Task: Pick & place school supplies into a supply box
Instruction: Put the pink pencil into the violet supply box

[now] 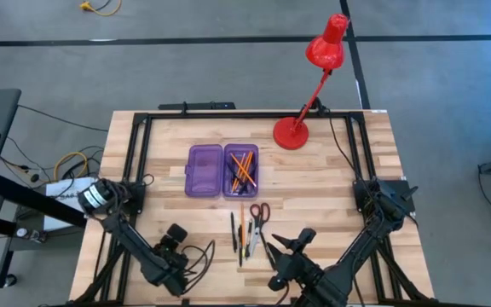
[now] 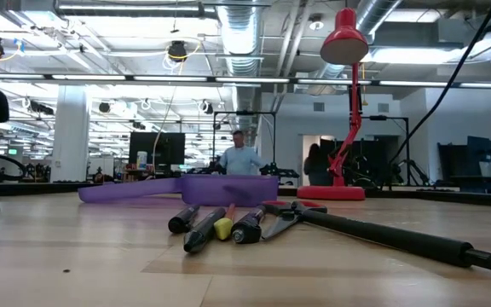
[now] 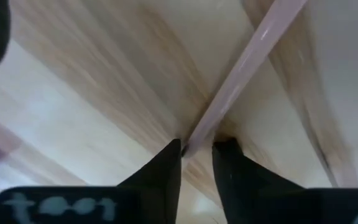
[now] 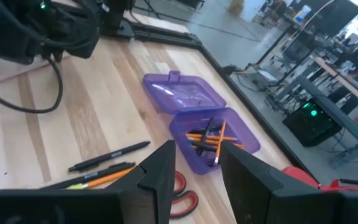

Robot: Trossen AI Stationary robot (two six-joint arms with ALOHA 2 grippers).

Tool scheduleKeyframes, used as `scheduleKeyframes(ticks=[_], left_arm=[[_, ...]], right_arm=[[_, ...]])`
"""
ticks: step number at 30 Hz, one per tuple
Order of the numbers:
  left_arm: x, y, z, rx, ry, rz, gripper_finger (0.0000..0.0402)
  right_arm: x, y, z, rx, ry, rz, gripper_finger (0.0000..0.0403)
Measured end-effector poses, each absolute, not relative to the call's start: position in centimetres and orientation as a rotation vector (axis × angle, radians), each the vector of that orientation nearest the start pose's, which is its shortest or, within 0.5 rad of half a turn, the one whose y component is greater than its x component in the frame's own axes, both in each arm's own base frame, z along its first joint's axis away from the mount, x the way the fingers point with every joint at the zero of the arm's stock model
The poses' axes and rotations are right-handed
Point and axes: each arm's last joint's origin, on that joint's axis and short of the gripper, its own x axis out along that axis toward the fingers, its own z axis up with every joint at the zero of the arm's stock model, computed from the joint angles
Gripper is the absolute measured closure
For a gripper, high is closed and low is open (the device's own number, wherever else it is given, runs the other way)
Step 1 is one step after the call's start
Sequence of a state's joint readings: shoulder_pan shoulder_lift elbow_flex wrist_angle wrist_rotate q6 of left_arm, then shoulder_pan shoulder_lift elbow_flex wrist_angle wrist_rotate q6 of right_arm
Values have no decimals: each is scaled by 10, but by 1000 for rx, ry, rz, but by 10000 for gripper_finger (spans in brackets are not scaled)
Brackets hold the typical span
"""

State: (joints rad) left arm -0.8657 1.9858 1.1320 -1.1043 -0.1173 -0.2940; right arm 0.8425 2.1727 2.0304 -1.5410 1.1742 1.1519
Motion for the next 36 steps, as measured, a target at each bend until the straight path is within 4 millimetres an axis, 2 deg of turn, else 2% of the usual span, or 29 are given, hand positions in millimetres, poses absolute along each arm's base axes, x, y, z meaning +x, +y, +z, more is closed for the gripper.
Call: scheduleKeyframes(ticks=[8,15,24,36], left_arm=[[202,-218,110,720,1798,-302,354],[208,-216,112,669,1811,-279,394],[222,-209,115,499,1822,-116,369],[226,-211,121,506,1787,-102,368]], right_arm=[[293,290,267,-342,586,-633,282],[294,291,267,-339,586,-633,282],[294,291,267,-337,586,-632,282],[293,291,266,-326,611,-626,282]])
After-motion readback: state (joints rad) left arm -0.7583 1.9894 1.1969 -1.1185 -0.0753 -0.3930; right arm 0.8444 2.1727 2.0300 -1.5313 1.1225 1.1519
